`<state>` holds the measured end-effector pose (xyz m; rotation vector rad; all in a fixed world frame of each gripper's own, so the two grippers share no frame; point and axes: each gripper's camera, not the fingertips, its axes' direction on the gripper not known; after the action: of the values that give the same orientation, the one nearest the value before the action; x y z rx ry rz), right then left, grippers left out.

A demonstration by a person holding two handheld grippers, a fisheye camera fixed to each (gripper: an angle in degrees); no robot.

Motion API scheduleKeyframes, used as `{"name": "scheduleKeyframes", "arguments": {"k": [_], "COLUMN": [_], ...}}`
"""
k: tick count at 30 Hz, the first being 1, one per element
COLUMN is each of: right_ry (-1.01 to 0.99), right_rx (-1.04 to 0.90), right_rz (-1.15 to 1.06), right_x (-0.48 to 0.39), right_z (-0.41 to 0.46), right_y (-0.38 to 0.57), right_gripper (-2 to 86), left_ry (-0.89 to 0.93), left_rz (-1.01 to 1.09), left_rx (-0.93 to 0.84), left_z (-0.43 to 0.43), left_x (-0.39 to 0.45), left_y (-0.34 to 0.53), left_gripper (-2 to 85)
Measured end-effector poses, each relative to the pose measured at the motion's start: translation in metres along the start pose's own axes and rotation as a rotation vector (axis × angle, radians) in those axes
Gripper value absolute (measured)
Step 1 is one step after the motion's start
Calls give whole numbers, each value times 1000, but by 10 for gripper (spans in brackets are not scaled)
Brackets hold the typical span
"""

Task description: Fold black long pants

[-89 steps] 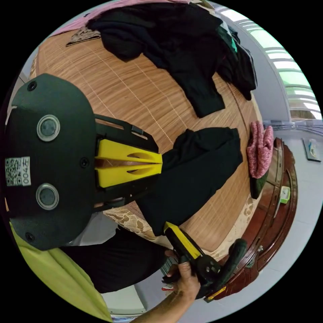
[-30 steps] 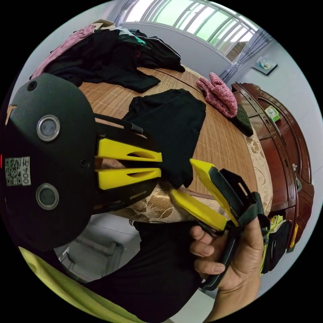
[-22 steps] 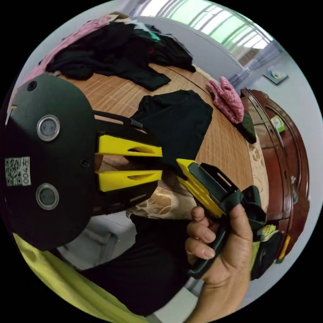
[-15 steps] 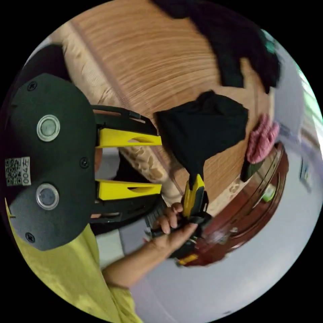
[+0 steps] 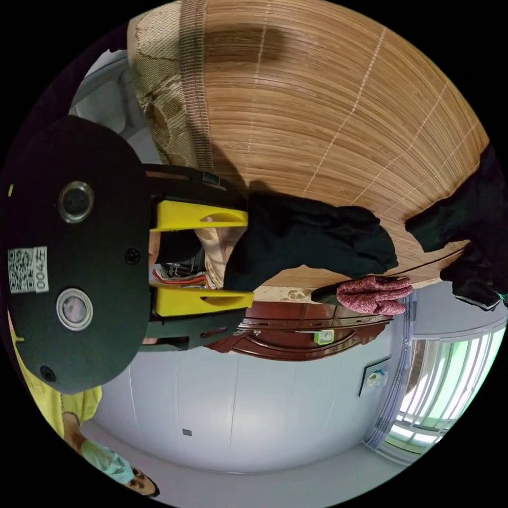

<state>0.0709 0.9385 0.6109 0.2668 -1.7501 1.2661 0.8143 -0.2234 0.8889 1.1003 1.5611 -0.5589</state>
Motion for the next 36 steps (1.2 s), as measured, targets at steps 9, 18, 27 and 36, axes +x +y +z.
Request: {"name": "scheduleKeyframes", "arguments": {"k": [9, 18, 27, 36], "right_ry": [-39, -82, -71, 44], "right_rx": [36, 31, 30, 52], "right_rz": [21, -18, -40, -73], "right_x": [-10, -53, -76, -84], "right_z": [6, 36, 59, 82], "right_y": [16, 18, 26, 38], "right_gripper": [31, 32, 33, 34], "left_ry": [36, 203, 330, 252], "left_rz": [-3, -205, -264, -101], "left_rx": [14, -33, 31, 21], "left_z": [-21, -3, 19, 15], "left_x": [-82, -184, -232, -243], "left_y": [0, 22, -4, -24], "left_gripper": [132, 189, 202, 55]}}
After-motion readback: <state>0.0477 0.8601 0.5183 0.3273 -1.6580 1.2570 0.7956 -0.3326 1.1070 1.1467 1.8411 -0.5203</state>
